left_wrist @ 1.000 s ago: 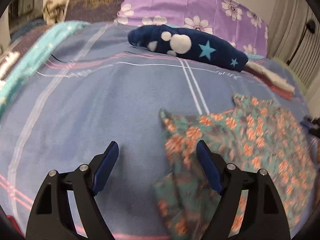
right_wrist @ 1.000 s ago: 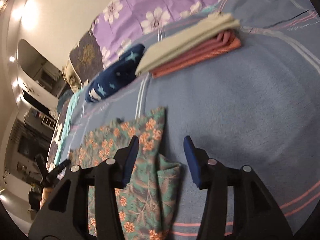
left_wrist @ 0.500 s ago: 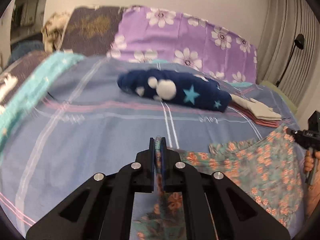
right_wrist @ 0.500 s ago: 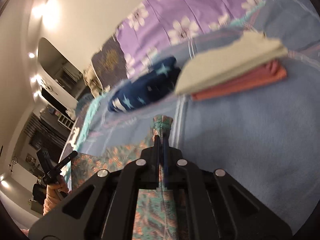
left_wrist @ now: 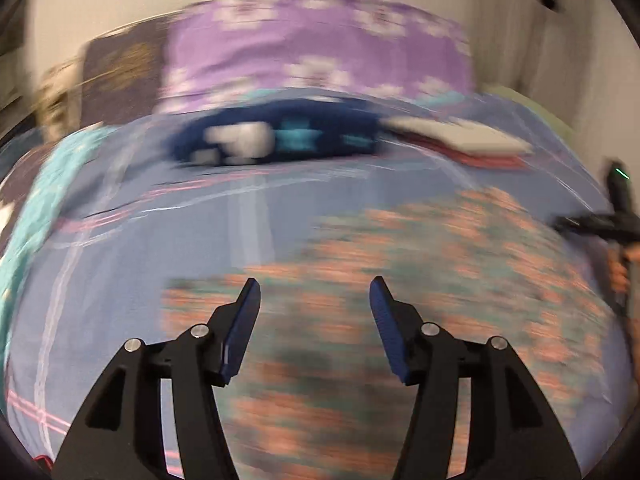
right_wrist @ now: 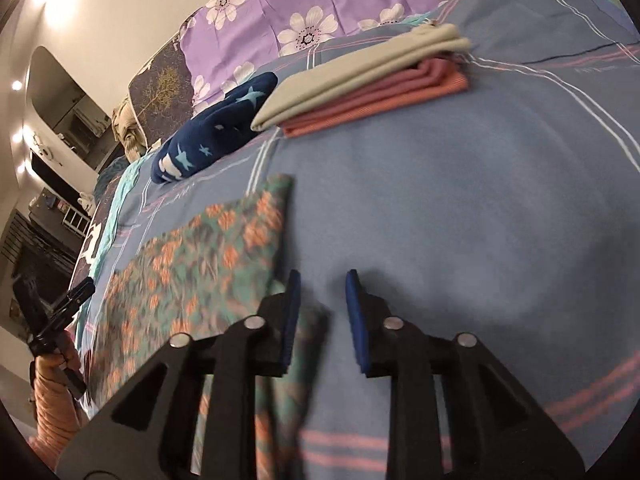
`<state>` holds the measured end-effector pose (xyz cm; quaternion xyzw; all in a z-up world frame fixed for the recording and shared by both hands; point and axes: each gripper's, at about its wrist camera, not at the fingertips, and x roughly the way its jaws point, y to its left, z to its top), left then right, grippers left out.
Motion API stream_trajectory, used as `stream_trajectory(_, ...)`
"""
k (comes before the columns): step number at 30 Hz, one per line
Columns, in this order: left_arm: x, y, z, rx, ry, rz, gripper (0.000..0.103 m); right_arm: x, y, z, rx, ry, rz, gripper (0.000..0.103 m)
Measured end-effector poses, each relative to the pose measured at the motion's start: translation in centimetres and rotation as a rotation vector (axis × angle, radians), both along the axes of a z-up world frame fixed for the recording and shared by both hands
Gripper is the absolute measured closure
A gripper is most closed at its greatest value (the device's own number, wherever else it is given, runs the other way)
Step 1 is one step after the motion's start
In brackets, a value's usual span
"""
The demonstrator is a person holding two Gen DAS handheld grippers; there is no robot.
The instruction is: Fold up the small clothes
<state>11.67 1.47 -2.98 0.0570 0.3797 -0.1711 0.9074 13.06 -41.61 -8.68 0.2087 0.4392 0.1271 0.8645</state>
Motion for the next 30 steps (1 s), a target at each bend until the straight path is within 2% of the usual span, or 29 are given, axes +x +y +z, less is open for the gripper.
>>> stream_trajectory(4, -3.2, -10.4, -0.3, -0.002, 0.068, -0.216, 0.04, -1.1, -0.9, -1.3, 0.063, -0.014, 0.018, 0.087)
stream_trajectory(6, -4.7, -15.3, -0.8, 0.015, 0.091, -0.289, 0.04, -1.5, -1.2, -2.0, 0.086, -0.054, 0.034, 0.087)
stream_trajectory(9, -7.2, -22.5, -1.4, 0.09, 0.083, -0.375, 0.038, -1.7, -2.2, -2.6, 0.173, -0.067, 0.04, 0.087)
stream_trajectory(11, -8.2, -25.5, -1.8, 0.131, 0.088, -0.39, 0.029, -1.9, -2.4, -2.6, 0.188, -0.07, 0.058, 0.087)
stream_trajectory(14, -9.0, -28.9, -2.4, 0.169, 0.127, -0.348, 0.023, -1.9, -2.3, -2.5, 0.206, -0.063, 0.07, 0.086)
stream_trajectory(16, -9.2, -30.3, -2.9, 0.175, 0.147, -0.322, 0.022, -2.0, -2.5, -2.4, 0.22, -0.063, 0.075, 0.084)
stream_trajectory(20, -9.7, -32.1, -4.1, 0.284, 0.122, -0.284, 0.023, -2.3, -2.9, -2.0, 0.212, -0.064, 0.08, 0.079)
stream_trajectory(21, -9.6, -32.2, -4.2, 0.296, 0.112, -0.277, 0.028, -2.4, -3.0, -1.9, 0.208, -0.065, 0.083, 0.078)
stream_trajectory(23, -9.3, -31.8, -4.4, 0.29, 0.126, -0.254, 0.068, -2.5, -3.1, -1.8, 0.206, -0.065, 0.092, 0.075)
stream_trajectory(24, -9.1, -31.4, -4.3, 0.268, 0.148, -0.246, 0.076, -2.5, -3.1, -1.8, 0.21, -0.065, 0.097, 0.072)
stream_trajectory(25, -8.9, -30.8, -4.2, 0.248, 0.164, -0.227, 0.088, -2.5, -3.1, -1.9, 0.212, -0.064, 0.101, 0.071)
stream_trajectory(28, -8.6, -28.9, -3.8, 0.23, 0.169, -0.169, 0.091, -2.6, -2.6, -1.7, 0.199, -0.069, 0.119, 0.067)
stream_trajectory(30, -8.4, -27.8, -3.7, 0.213, 0.198, -0.152, 0.091, -2.6, -2.2, -1.6, 0.199, -0.074, 0.145, 0.06)
